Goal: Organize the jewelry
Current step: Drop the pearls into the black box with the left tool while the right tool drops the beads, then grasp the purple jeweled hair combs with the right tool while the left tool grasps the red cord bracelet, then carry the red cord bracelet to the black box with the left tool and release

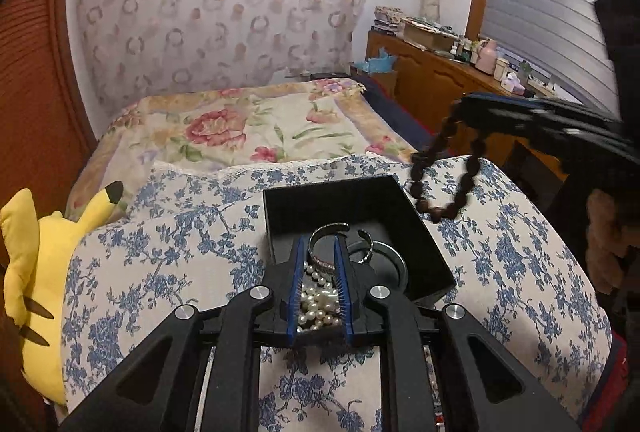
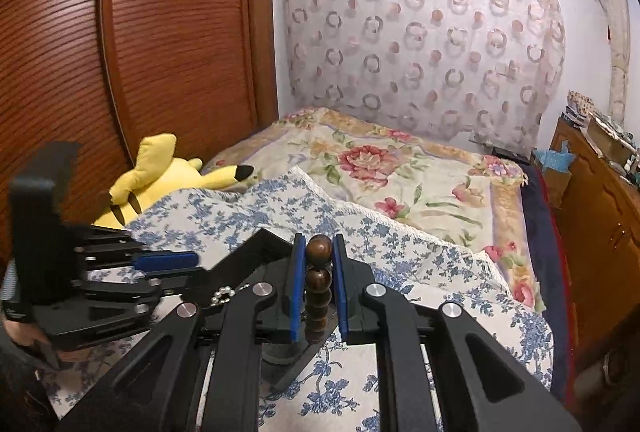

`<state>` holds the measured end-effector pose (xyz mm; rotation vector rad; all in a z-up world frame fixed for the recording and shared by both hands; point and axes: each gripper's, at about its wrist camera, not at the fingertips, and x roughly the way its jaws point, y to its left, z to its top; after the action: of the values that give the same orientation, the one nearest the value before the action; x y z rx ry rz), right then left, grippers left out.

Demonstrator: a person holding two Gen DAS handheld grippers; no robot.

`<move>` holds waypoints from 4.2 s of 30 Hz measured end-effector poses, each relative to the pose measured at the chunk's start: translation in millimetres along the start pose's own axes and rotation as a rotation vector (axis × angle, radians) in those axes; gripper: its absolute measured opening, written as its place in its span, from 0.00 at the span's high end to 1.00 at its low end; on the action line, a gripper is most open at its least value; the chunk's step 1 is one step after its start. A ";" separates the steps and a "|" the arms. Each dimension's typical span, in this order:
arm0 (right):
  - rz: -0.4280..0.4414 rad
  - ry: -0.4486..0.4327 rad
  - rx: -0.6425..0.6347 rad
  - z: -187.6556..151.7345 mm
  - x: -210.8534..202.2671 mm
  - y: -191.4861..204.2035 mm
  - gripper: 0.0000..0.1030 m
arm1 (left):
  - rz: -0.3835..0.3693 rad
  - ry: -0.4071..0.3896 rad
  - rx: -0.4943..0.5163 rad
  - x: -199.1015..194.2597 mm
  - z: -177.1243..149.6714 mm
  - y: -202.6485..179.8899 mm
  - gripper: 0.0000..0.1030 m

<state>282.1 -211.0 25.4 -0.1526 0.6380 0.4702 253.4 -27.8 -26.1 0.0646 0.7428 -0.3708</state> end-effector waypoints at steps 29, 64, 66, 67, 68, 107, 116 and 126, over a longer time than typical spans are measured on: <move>-0.031 0.074 0.002 -22.7 41.0 10.7 0.65 | 0.046 -0.131 0.005 -64.4 -49.0 21.8 0.10; 0.094 0.235 -0.104 -195.6 -63.4 86.0 0.31 | -0.028 -0.062 0.020 -78.6 -125.7 -21.6 0.09; 0.083 0.248 -0.109 -195.9 -58.2 85.5 0.31 | -0.027 -0.055 0.018 -79.7 -129.9 -20.0 0.09; 0.085 0.255 -0.109 -196.1 -55.7 84.8 0.31 | -0.025 -0.052 0.016 -79.9 -131.2 -19.0 0.09; 0.084 0.261 -0.108 -196.1 -53.3 83.7 0.31 | -0.024 -0.048 0.015 -80.1 -132.9 -17.9 0.09; 0.040 0.213 -0.104 -207.7 -84.6 61.0 0.42 | -0.050 0.183 0.105 -23.9 -131.8 -26.6 0.66; 0.037 0.199 -0.106 -202.0 -87.6 62.8 0.42 | -0.054 0.174 0.156 -23.5 -131.1 -34.8 0.95; 0.044 0.176 -0.119 -189.0 -87.4 68.9 0.42 | -0.067 0.082 0.107 -62.8 -124.5 -27.9 0.95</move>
<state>87.0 -235.5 -71.9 -0.2961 0.7867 0.5411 120.4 -11.3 -73.7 0.1566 0.8076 -0.4738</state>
